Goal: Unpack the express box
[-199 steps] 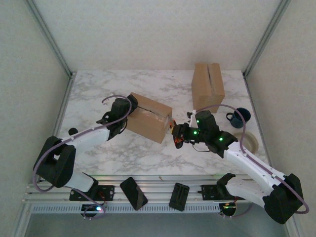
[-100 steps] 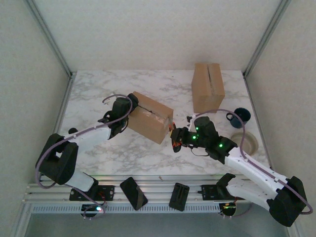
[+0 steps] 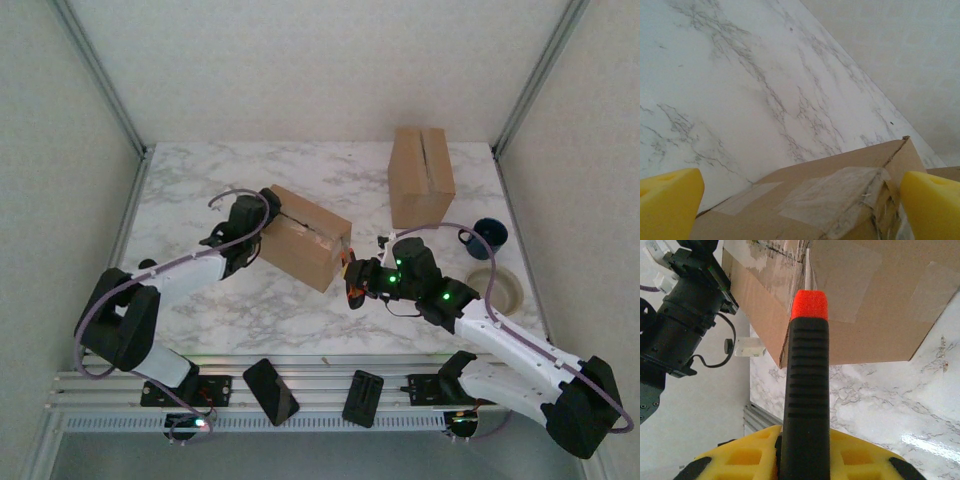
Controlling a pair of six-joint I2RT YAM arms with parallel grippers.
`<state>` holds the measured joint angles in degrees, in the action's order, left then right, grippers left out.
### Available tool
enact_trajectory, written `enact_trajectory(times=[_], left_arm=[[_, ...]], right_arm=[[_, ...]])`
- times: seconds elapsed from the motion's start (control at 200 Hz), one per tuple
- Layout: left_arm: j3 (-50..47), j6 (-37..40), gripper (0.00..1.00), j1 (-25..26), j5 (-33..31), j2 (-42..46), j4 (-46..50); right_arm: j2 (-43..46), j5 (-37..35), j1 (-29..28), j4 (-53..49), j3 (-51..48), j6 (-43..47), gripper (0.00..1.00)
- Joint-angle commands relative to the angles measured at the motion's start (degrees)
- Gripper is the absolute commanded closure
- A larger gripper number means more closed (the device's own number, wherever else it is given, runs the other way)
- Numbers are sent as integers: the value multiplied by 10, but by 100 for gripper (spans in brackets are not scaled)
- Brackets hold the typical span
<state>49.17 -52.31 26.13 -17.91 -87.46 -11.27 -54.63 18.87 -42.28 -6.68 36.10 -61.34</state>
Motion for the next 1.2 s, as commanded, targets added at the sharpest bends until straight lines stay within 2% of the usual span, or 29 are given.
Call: enact_trajectory(times=[0.0, 0.24, 0.476, 0.951, 1.197], left_arm=[[-3, 7, 2, 9, 38, -54, 148], [31, 18, 3, 9, 44, -86, 203], [27, 11, 3, 9, 39, -95, 209], [30, 7, 2, 9, 36, -97, 210], [30, 7, 2, 9, 38, -103, 207]], right_arm=[[-4, 70, -19, 9, 7, 11, 100], [-4, 69, -17, -3, 14, 20, 100], [-3, 81, -15, 0, 17, 22, 100], [-4, 149, -15, 58, 1, 10, 100], [11, 153, -16, 43, -12, 3, 100]])
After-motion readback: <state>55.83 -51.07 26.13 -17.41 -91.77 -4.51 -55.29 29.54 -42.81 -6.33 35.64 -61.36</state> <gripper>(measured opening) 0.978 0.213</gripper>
